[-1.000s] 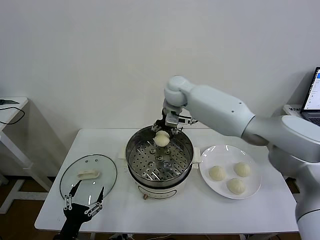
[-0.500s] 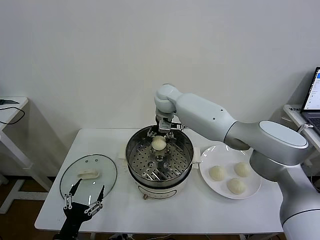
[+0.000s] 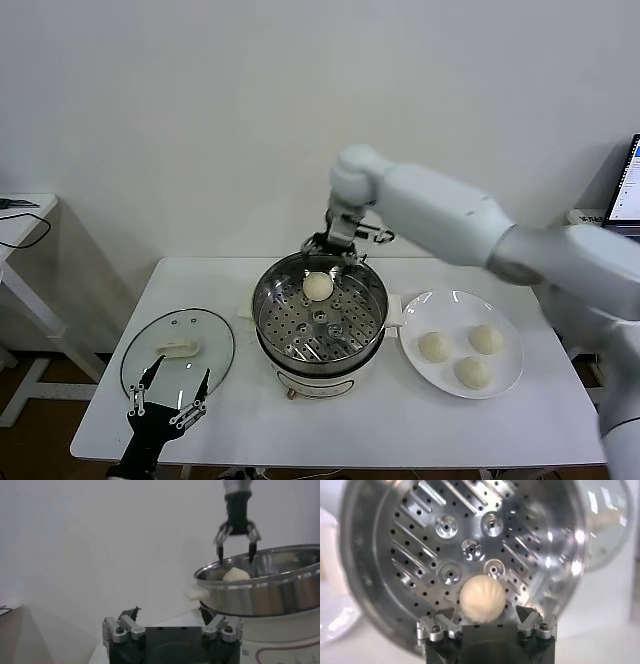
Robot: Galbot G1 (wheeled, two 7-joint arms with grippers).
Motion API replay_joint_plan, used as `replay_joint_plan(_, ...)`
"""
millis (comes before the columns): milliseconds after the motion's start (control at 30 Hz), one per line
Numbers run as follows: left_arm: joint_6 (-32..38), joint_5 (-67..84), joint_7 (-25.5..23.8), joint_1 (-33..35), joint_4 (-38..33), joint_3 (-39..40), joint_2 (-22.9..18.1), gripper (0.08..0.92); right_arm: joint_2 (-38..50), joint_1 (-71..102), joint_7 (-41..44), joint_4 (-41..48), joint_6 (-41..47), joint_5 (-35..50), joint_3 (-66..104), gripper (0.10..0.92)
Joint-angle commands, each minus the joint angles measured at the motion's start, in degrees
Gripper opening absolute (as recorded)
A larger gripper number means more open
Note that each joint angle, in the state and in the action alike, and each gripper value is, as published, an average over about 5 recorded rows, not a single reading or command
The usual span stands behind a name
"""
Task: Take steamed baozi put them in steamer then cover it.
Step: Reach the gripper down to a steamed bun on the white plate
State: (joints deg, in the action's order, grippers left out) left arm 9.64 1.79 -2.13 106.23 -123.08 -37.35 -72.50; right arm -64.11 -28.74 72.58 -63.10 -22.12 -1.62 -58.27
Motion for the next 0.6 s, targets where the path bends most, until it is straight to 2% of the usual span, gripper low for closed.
replay_joint_plan(33,0.2,0.1,0.0,-0.6,0.5,0.6,0.3,0.823,21.2,-10.8,0.9,-5.3,27.5,25.5,-12.2,0.823)
replay_joint_plan(267,0.2,0.0,0.1,-1.0,0.5,1.3,0.1,0.823,26.8,-2.7,-1.8,-4.8,31.2,25.3,-19.3,0.823)
replay_joint_plan(600,0.1,-0.1,0.2,-0.8,1.0,0.9,-0.5,0.823,25.0,9.8,-6.6,-4.4,32.7,20.9,-16.6,0.823)
